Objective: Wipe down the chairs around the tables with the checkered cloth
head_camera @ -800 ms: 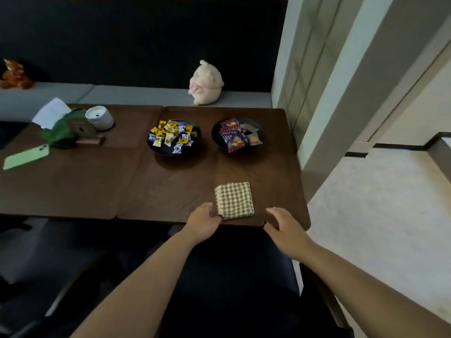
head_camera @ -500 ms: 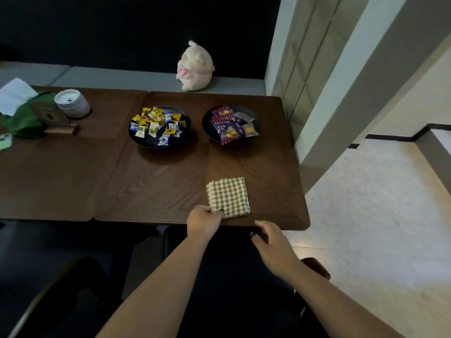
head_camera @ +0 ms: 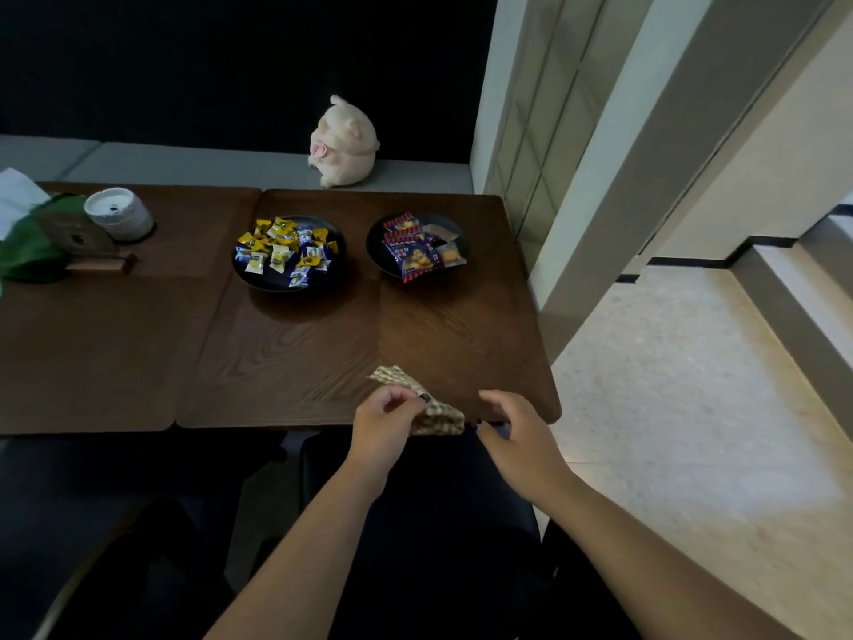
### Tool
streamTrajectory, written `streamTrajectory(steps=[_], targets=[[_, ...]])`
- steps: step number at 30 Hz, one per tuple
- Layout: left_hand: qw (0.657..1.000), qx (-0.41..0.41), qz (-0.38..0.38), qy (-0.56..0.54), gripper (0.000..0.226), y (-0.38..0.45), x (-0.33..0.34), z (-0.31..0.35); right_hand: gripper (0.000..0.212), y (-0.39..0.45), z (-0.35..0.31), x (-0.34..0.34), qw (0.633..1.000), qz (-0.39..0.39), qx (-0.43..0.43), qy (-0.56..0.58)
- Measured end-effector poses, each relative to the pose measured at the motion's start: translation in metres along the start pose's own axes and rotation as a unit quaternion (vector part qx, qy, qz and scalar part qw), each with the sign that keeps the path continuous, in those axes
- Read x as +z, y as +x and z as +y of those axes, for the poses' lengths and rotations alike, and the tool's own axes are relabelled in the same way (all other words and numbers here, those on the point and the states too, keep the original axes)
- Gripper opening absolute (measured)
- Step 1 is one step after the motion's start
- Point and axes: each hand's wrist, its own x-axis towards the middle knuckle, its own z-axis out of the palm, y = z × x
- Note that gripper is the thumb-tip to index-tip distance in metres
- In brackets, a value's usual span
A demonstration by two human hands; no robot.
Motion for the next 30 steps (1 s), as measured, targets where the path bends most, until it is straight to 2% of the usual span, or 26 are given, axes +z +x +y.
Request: streamTrajectory(steps=[4,10,15,18,24,30], targets=[[0.991,0.028,-0.069,-0.115,0.018,-0.058,-0.005,0.023,0.038,-0.027,-0.046,-0.013,0.998,0.023,-0.047,0.032],[0.973,0.072,-0.122,-0.182,0.026,-0.126,-0.014,0.039,0.028,-0.079,-0.085,-0.030,0.991,0.042,-0.130,0.009],[0.966,0.094,-0.146,-0.194,0.011,-0.170,-0.018,0.044,0.017,-0.112,-0.101,-0.045,0.981,0.104,-0.161,0.024],[0.973,0.127,-0.115,-0.157,0.020,-0.197,-0.017,0.044,0.020,-0.132,-0.108,-0.059,0.979,0.127,-0.147,0.058],[0.986,0.134,0.016,-0.102,0.023,-0.258,-0.003,0.025,0.019,-0.181,-0.112,-0.092,0.959,0.130,-0.141,0.210],[0.977,0.125,0.116,-0.129,0.032,-0.324,0.026,-0.017,0.012,-0.241,-0.096,-0.133,0.921,0.154,-0.112,0.339]])
